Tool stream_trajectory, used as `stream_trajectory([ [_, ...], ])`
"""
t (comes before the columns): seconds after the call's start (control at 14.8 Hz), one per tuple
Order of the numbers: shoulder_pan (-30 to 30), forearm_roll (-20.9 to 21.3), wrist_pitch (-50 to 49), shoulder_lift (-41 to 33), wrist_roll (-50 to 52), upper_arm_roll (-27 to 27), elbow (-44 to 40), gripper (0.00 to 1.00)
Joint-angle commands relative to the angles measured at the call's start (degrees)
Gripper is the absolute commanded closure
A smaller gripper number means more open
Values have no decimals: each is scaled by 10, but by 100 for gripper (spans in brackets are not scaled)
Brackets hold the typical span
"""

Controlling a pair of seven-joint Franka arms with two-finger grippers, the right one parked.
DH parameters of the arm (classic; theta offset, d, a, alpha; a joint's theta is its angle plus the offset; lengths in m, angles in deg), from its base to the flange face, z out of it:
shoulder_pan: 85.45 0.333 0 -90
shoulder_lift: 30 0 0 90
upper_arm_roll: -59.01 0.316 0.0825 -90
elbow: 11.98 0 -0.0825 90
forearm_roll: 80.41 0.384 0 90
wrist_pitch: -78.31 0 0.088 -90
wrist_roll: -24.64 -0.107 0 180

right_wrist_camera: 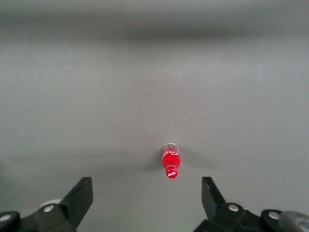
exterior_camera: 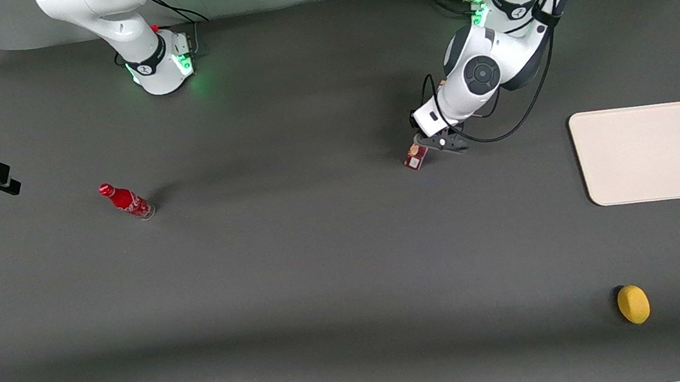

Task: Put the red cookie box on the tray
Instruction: 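Move the open left gripper down over the red plaid cookie box, then carry the hanging cookie box with the left gripper over the white tray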

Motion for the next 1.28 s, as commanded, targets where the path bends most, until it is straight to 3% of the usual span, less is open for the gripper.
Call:
stream_trajectory([
  [0.0,20,5,-10,-20,22,3,-6,100],
  [0.2,36,4,-124,-63,18,39,-62,100],
  [0.47,39,6,-432,-81,12,144,-270,100],
  [0.74,38,78,-613,-74,11,262,-434,100],
  [0.95,40,163,-662,-33,-15,346,-543,100],
  [1.22,39,208,-649,91,-196,499,-612,100],
])
